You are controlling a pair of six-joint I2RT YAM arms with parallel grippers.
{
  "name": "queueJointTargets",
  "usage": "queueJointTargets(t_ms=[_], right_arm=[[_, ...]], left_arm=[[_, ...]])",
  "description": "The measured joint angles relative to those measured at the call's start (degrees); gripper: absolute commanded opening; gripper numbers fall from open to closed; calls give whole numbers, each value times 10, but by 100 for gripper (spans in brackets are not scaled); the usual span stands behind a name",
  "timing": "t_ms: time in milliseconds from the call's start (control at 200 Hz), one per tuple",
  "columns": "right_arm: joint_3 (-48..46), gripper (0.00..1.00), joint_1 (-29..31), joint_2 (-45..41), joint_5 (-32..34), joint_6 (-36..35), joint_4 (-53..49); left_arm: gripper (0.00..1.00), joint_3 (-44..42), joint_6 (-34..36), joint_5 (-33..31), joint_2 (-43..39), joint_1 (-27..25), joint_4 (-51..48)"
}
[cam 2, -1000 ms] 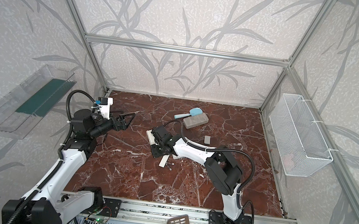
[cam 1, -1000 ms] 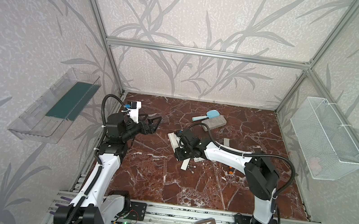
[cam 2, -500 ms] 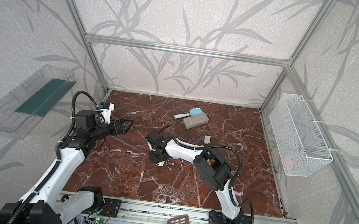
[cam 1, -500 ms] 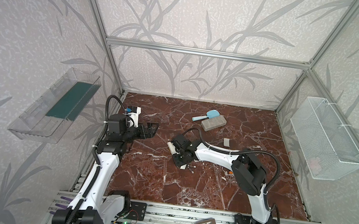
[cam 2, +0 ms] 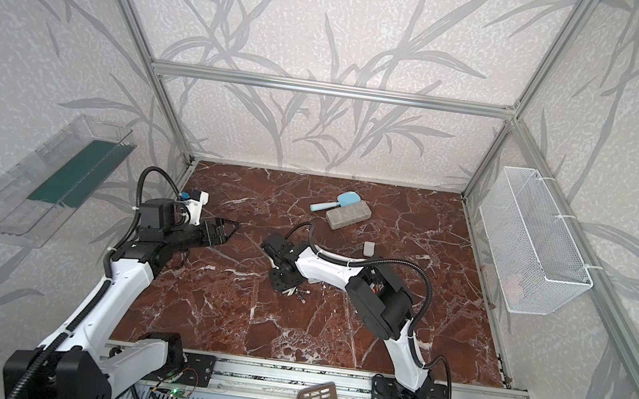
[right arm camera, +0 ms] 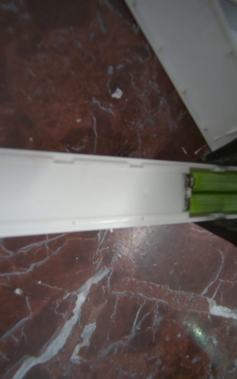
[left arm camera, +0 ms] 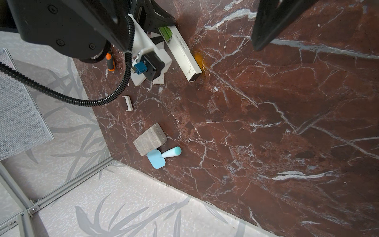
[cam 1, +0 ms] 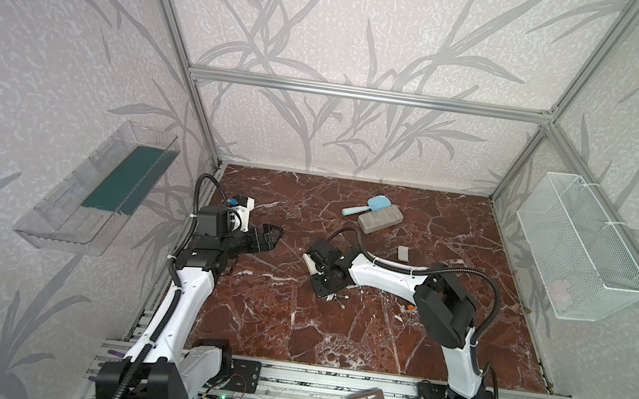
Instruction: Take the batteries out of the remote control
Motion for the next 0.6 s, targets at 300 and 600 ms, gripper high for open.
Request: queueJointTargets(t_ms=[300,600], right_arm=[[-10,0,-2,-24,-23,-2,27],[-54,0,-25,-104,-27,1,45]], left_arm=[[90,-17,-13,5,-1,-39,10],[88,-17,-15,-10,-1,-94,16]])
